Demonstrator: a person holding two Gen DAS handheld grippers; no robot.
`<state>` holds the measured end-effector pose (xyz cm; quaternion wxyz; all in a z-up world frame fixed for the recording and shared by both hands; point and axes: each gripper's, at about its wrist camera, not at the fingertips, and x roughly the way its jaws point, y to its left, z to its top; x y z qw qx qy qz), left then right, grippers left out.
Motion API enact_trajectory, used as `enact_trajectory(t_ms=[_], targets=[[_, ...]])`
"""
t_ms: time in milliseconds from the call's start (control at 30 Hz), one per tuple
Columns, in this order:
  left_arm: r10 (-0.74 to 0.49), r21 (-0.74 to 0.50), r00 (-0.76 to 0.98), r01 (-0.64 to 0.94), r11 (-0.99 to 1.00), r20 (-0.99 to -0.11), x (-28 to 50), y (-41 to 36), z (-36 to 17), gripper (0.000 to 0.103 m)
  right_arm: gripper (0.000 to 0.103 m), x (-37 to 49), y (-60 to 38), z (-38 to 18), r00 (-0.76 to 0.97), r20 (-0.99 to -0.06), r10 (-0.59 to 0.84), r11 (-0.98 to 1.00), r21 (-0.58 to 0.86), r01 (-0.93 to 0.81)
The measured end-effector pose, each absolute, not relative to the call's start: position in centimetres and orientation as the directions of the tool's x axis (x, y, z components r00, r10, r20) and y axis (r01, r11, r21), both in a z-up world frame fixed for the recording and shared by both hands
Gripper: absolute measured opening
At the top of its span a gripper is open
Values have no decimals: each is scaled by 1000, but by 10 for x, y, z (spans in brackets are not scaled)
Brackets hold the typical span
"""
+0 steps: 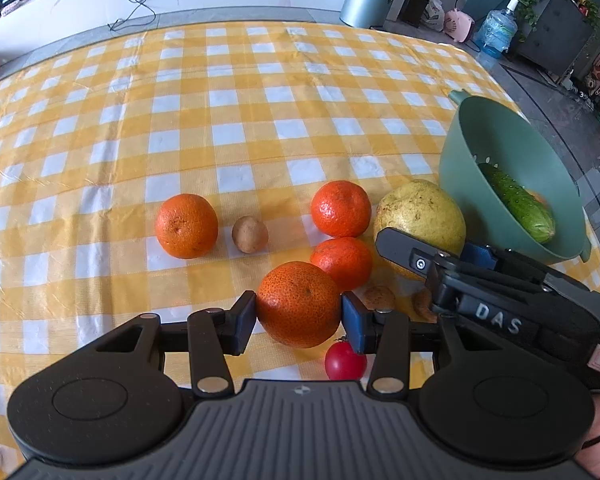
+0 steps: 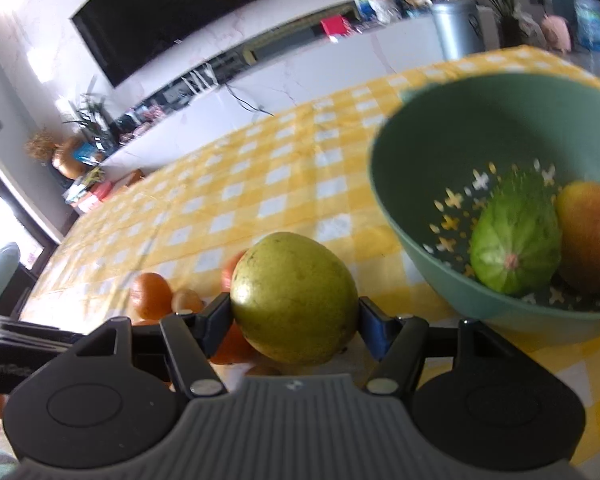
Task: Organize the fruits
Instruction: 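Lift tangerine and pear and carry both toward the green colander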
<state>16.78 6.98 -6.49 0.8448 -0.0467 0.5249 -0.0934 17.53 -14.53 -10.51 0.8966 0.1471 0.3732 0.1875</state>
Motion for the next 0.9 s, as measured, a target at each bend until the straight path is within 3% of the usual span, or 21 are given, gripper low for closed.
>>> enact_trajectory(t_ms=[433, 900], targets=[[-192, -154, 502, 117, 981, -843, 146, 52, -25, 51, 64, 146, -172, -56, 687, -561, 462, 882, 374, -287], [-280, -169, 553, 243, 955, -785, 161, -19, 18, 51, 64, 151, -258, -12, 681, -612, 402, 916, 278, -290]])
